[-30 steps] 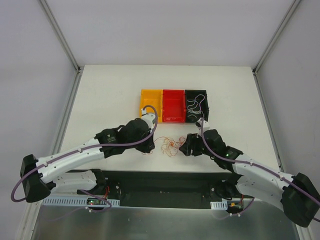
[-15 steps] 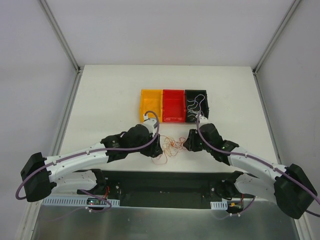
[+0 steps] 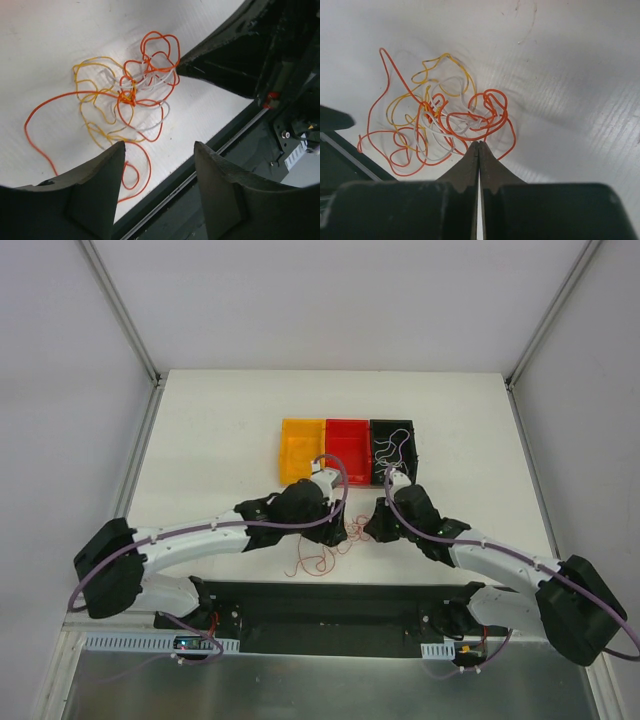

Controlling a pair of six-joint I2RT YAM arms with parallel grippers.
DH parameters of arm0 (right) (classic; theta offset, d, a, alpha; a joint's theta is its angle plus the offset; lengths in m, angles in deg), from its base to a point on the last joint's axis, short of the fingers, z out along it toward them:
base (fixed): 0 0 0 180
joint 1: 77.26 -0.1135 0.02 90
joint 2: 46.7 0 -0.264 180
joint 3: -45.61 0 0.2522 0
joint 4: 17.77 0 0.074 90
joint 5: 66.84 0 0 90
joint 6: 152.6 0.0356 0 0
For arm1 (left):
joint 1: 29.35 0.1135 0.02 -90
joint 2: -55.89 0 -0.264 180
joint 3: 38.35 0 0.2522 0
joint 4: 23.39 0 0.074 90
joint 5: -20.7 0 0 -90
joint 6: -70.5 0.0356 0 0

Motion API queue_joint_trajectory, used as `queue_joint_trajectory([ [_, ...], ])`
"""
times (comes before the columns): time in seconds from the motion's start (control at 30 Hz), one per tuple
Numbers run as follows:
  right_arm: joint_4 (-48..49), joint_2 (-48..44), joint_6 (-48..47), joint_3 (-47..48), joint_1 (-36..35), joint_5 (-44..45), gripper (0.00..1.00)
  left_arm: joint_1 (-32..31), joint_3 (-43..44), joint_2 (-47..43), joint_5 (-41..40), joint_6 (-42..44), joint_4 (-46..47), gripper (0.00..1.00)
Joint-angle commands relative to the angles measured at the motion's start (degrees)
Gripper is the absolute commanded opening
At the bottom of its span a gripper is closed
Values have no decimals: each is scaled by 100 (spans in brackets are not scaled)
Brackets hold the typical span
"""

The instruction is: Untangle the cables

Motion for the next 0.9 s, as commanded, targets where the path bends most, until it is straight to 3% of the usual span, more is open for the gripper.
queue_joint_trajectory([
  [0.0,253,-306,-29,136,12,-219,1,95,478,938,168,109,601,60],
  [0.13,7,-1052,129,30,12,-219,0,201,681,1686,256,-74,750,64],
  [0.33,-432,-2380,472,100,12,-211,0,455,524,2319,-34,-575,839,54],
  [0.43,-1029,-2733,472,345,12,166,0,518,365,2382,53,-568,1058,34],
  [0.53,-1303,-2506,315,495,21,168,0,500,286,2356,501,-305,1418,0],
  [0.57,-1312,-2357,279,504,21,115,1,474,208,2277,563,-225,1584,0],
  [0.87,-1066,-1038,-55,566,-84,-887,38,377,-2138,695,1248,127,4694,0],
])
